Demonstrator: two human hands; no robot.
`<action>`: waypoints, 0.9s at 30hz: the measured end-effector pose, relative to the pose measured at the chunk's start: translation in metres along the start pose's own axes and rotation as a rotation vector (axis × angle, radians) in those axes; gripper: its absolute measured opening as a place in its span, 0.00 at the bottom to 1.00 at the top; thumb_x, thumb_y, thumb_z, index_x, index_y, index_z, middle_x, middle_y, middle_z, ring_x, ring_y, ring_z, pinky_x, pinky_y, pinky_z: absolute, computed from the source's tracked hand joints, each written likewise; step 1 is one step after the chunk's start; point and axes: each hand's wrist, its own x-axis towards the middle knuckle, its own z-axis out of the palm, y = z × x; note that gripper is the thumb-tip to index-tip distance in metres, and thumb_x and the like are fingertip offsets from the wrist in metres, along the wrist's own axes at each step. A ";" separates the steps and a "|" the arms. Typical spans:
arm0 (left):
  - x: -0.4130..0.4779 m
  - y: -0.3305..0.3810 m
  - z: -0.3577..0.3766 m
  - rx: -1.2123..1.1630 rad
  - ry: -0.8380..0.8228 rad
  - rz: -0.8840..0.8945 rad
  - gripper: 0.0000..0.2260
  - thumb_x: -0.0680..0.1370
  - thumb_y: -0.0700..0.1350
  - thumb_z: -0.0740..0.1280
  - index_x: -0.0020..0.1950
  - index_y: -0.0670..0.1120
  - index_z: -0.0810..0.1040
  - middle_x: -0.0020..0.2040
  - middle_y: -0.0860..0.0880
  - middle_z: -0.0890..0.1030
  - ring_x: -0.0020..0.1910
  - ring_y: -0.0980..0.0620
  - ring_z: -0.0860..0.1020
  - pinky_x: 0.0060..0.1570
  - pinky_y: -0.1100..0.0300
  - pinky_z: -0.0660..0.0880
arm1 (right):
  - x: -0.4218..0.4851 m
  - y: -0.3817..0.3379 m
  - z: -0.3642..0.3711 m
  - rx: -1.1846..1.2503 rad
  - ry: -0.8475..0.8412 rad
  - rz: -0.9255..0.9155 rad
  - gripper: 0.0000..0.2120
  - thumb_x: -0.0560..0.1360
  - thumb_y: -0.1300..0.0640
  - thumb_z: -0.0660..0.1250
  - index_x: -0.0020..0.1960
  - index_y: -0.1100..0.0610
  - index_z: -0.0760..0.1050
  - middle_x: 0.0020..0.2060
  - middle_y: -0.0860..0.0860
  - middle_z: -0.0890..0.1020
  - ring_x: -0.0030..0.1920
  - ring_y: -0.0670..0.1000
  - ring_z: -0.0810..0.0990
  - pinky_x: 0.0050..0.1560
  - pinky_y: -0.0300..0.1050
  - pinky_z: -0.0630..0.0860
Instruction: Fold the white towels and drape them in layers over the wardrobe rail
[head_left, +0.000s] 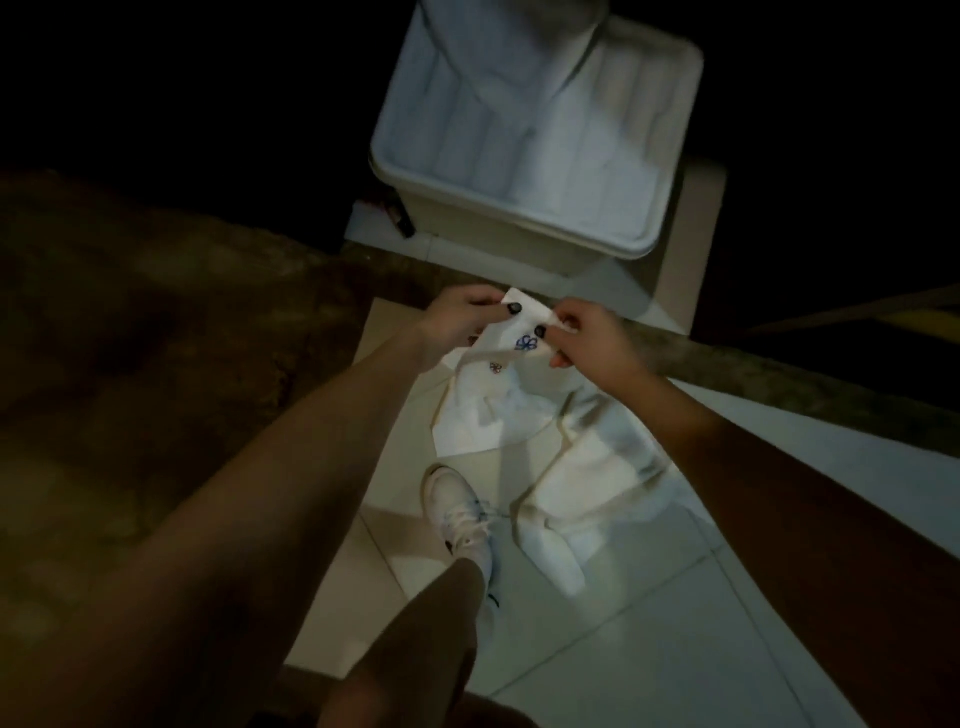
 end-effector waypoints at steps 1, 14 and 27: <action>-0.019 0.020 0.002 -0.004 -0.010 0.005 0.03 0.77 0.40 0.69 0.49 0.43 0.79 0.45 0.42 0.79 0.42 0.48 0.78 0.41 0.58 0.75 | -0.017 -0.017 -0.015 -0.004 0.004 0.005 0.04 0.77 0.63 0.66 0.45 0.64 0.74 0.39 0.60 0.78 0.32 0.55 0.80 0.39 0.51 0.81; -0.267 0.290 0.049 0.309 0.008 0.426 0.08 0.79 0.44 0.68 0.40 0.48 0.75 0.36 0.45 0.73 0.37 0.48 0.72 0.40 0.55 0.68 | -0.245 -0.226 -0.204 -0.127 0.149 -0.073 0.05 0.77 0.60 0.68 0.50 0.61 0.75 0.44 0.58 0.78 0.36 0.53 0.79 0.31 0.40 0.78; -0.415 0.347 0.116 0.211 -0.013 0.556 0.09 0.80 0.44 0.65 0.39 0.48 0.75 0.34 0.50 0.72 0.32 0.53 0.70 0.33 0.60 0.66 | -0.421 -0.272 -0.265 -0.499 0.408 0.079 0.09 0.77 0.53 0.67 0.52 0.58 0.75 0.51 0.58 0.78 0.56 0.59 0.76 0.50 0.51 0.73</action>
